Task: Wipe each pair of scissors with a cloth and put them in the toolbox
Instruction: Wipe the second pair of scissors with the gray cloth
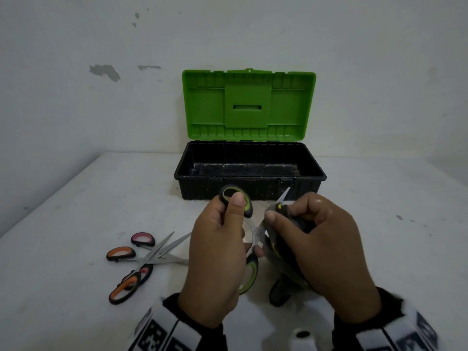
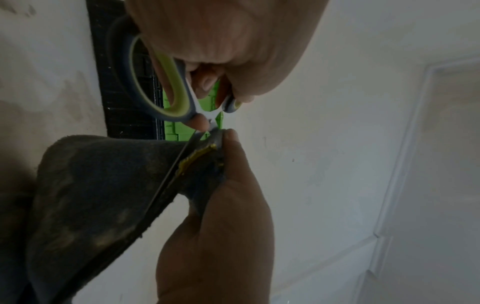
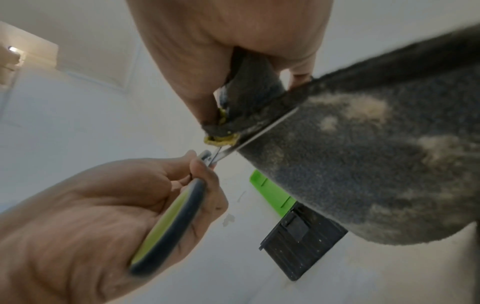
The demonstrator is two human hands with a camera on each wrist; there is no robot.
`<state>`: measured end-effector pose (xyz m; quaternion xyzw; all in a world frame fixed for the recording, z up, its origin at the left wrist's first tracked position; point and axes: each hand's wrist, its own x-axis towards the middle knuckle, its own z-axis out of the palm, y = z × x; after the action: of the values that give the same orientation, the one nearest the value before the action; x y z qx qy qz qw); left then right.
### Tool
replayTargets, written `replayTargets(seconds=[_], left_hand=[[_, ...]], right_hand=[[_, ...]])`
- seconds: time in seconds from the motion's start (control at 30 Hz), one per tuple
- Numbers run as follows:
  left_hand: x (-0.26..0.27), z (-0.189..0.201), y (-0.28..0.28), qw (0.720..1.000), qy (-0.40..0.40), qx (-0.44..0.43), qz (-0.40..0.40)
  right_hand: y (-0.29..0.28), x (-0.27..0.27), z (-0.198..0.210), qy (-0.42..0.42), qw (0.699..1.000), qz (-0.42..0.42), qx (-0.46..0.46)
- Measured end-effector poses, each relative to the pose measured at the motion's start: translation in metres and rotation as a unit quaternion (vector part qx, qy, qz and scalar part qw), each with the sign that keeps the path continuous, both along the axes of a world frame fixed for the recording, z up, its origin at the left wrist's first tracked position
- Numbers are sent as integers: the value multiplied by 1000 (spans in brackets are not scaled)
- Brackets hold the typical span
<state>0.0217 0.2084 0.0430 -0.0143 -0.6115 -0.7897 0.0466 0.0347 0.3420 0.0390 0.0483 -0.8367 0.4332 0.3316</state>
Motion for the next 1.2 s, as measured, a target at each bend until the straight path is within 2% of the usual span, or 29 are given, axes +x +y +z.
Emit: replayTargets(seconds=[0.23, 0.47, 0.6, 0.7, 0.77, 0.9, 1.03, 1.13, 1.2], left_hand=[[-5, -1, 1, 999, 39, -35, 14], [-6, -4, 5, 996, 62, -60, 32], [-3, -2, 4, 996, 57, -59, 36], [-3, 0, 2, 993, 71, -77, 45], [-2, 1, 3, 992, 82, -91, 44], [-1, 3, 5, 997, 49, -55, 33], [-6, 1, 1, 999, 28, -30, 24], [-5, 2, 3, 1000, 9, -4, 5], [-5, 2, 4, 1000, -16, 23, 2]], right_hand=[[-5, 7, 3, 20, 988, 65, 141], [-9, -2, -9, -8, 998, 57, 22], [-5, -3, -8, -4, 1000, 7, 4], [-6, 2, -5, -14, 997, 78, -9], [-7, 2, -7, -24, 996, 88, -9], [1, -5, -7, -15, 1000, 11, 2], [1, 0, -6, -12, 998, 56, 10], [9, -5, -6, -20, 1000, 14, 9], [12, -6, -6, -19, 1000, 18, 3]])
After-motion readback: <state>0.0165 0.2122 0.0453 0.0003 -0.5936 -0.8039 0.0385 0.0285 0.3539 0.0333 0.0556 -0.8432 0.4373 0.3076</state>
